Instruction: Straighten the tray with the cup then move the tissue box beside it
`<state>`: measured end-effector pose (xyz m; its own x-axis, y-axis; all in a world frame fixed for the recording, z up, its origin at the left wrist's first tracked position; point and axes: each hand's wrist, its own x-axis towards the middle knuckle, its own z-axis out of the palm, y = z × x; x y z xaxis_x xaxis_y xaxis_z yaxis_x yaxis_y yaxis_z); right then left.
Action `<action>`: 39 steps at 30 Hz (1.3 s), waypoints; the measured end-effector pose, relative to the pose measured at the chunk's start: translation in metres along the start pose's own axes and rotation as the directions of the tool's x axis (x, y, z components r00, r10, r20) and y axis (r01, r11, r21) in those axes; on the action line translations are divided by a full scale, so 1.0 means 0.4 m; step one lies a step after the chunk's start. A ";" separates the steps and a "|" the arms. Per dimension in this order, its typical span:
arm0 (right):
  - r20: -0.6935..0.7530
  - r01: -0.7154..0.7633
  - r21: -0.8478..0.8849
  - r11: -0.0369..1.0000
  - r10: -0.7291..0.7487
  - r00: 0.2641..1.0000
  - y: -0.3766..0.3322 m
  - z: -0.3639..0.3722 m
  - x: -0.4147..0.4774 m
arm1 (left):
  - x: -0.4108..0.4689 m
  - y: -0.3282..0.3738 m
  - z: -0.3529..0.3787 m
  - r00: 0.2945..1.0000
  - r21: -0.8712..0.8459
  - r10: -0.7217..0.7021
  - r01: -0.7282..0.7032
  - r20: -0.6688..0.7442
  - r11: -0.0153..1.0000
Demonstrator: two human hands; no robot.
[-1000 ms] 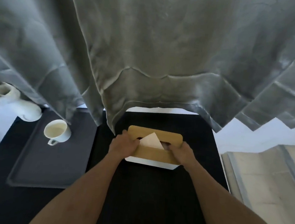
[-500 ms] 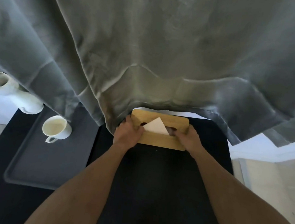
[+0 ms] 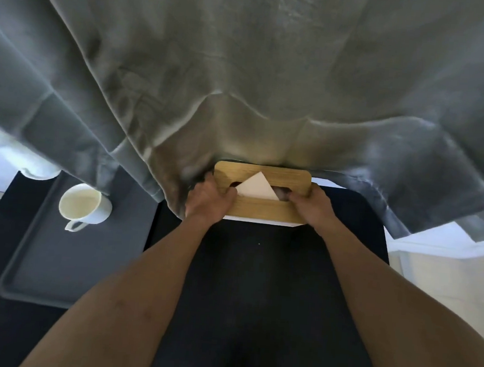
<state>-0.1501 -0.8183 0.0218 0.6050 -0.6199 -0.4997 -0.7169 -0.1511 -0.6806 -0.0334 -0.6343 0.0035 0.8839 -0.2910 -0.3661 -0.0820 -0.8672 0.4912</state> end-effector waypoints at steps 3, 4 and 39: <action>0.015 -0.019 -0.017 1.000 0.019 1.000 -0.002 0.001 0.016 | 0.017 0.004 0.006 1.000 0.005 -0.015 0.015 0.000 1.000; 0.020 -0.021 -0.026 0.999 0.021 1.000 -0.004 0.002 0.020 | 0.021 0.005 0.007 1.000 0.009 -0.022 0.022 -0.004 1.000; -0.161 0.009 0.023 1.000 -0.005 0.987 -0.015 0.016 -0.186 | -0.133 -0.052 -0.061 0.988 -0.066 0.129 -0.135 -0.085 0.989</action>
